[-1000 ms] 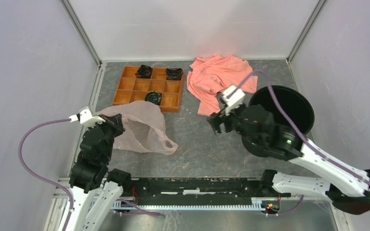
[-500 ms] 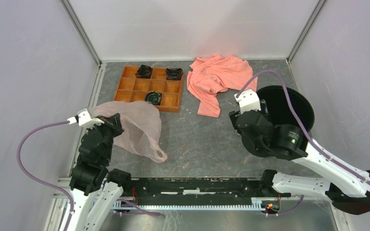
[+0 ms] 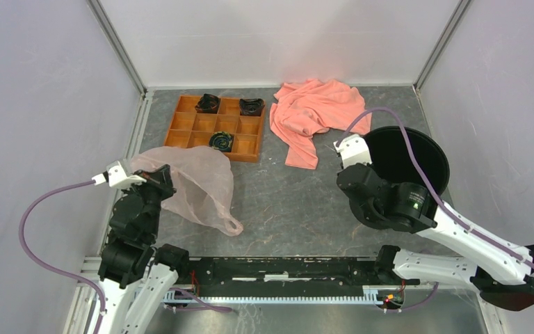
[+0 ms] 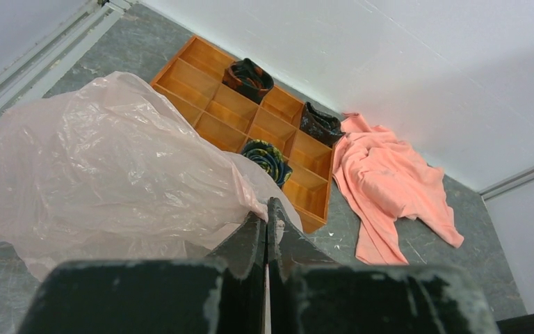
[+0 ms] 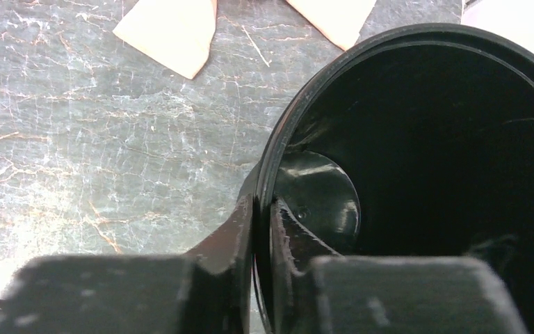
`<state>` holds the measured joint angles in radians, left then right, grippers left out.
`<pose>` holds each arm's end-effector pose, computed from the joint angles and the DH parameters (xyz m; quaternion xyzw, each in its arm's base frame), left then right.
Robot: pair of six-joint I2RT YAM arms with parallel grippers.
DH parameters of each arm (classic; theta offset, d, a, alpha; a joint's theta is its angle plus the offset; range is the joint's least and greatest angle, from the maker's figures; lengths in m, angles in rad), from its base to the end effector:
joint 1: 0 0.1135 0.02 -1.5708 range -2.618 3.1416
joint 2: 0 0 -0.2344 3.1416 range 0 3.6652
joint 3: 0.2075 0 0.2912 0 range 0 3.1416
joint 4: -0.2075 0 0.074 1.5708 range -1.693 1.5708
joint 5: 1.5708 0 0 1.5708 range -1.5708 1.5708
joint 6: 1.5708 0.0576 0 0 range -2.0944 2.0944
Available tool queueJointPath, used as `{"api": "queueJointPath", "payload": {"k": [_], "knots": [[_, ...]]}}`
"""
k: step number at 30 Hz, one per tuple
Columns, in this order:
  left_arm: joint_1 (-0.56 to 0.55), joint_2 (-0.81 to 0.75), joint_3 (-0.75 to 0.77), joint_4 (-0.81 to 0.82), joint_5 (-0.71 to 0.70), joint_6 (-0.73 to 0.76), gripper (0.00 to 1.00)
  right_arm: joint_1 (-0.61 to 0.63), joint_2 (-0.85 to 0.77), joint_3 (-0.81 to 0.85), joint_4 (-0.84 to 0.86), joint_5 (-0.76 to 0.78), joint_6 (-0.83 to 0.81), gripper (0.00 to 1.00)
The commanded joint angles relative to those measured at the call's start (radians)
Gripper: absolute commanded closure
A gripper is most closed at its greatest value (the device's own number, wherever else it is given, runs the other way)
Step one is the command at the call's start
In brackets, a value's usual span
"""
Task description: Put the trash bags into the trash bin
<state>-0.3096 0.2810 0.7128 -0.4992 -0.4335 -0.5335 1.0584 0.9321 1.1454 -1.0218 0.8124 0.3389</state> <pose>0.1545 -0.0240 0.3437 -0.2256 0.6926 -0.1295 0.6728 0.1465 0.1752 0.3385 -0.1626 0.8499 -0.0611 0.4976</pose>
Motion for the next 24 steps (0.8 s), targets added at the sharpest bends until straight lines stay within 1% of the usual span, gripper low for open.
{"api": "queueJointPath", "payload": {"k": [1, 3, 8, 10, 13, 16, 19, 24], "knots": [[0.003, -0.010, 0.005, 0.024, -0.036, 0.030, 0.98, 0.001, -0.040, -0.037, 0.096, -0.056, -0.019, 0.95], [0.003, -0.009, 0.005, 0.021, -0.039, 0.029, 0.98, 0.002, -0.047, -0.046, 0.166, -0.175, -0.055, 1.00], [0.003, 0.000, 0.005, 0.020, -0.040, 0.027, 0.98, 0.002, -0.028, -0.054, 0.338, -0.504, -0.108, 1.00], [0.003, 0.007, 0.005, 0.020, -0.042, 0.026, 0.98, 0.001, -0.011, -0.057, 0.417, -0.610, -0.111, 1.00], [0.003, 0.018, 0.006, 0.019, -0.045, 0.025, 0.98, 0.001, 0.019, -0.082, 0.551, -0.729, -0.102, 1.00], [0.003, 0.027, 0.008, 0.015, -0.048, 0.024, 0.98, 0.005, 0.074, -0.105, 0.647, -0.779, -0.098, 1.00], [0.004, 0.029, 0.008, 0.014, -0.055, 0.023, 0.98, 0.021, 0.135, -0.097, 0.688, -0.786, -0.105, 1.00], [0.003, 0.030, 0.005, 0.008, -0.067, 0.019, 0.98, 0.051, 0.183, -0.092, 0.750, -0.801, -0.098, 1.00]]}}
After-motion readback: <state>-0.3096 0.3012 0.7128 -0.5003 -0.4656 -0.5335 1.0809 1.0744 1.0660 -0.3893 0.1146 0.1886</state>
